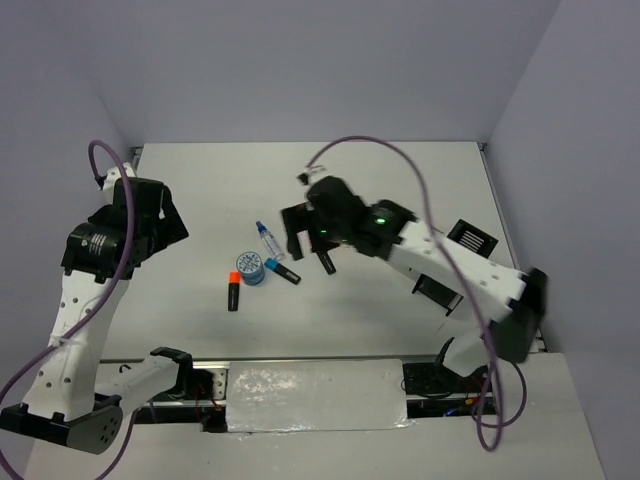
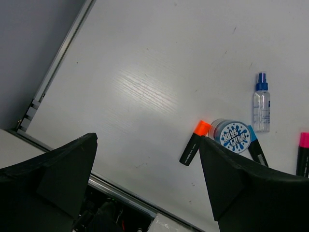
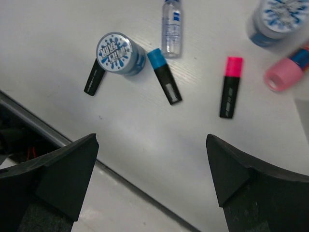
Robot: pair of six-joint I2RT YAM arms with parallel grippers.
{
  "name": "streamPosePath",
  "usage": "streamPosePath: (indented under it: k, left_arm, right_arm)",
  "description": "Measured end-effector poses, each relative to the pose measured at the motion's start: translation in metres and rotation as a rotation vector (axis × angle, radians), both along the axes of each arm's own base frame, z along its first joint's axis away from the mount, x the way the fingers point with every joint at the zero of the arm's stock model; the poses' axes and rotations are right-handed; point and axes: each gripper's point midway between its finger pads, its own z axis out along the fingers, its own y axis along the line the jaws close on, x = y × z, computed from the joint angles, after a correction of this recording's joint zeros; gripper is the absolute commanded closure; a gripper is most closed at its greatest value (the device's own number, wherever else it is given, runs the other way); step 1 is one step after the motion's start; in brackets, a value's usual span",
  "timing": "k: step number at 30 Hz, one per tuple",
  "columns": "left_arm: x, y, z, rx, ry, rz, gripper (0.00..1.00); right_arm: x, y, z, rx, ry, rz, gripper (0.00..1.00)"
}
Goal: Sort the stationery into containers
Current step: Pick up the stationery from the center of the board.
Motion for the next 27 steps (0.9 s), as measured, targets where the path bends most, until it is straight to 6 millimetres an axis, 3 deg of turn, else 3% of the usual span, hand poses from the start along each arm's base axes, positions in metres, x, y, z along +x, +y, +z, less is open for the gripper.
streamPosePath:
  k: [3, 6, 9, 13, 23, 27]
  left_arm:
    - [-0.002, 0.001, 0.002, -0.016, 0.004, 0.024, 0.01]
    - [-0.004, 0.0, 0.008, -0.037, -0.009, 0.033, 0.01]
    - [-0.004, -0.003, 0.013, -0.064, -0.021, 0.026, 0.01]
    - [-0.007, -0.007, 0.014, -0.081, -0.022, 0.011, 0.01]
    - [-0.012, -0.006, 0.014, -0.076, -0.013, 0.005, 0.01]
    - [-0.013, -0.006, 0.013, -0.067, -0.004, -0.009, 0.01]
  right_arm:
    - [0.012, 0.067, -0.045, -0.09, 0.027, 0.068, 0.0]
    - [0.021, 0.118, -0.082, -0.145, 0.033, 0.117, 0.0]
    - [0.027, 0.148, -0.111, -0.183, 0.036, 0.152, 0.0]
    - [0.035, 0.164, -0.13, -0.207, 0.025, 0.176, 0.0]
    - [0.041, 0.17, -0.161, -0.276, 0.02, 0.228, 0.01]
    - [0.041, 0.172, -0.182, -0.299, 0.039, 0.247, 0.09]
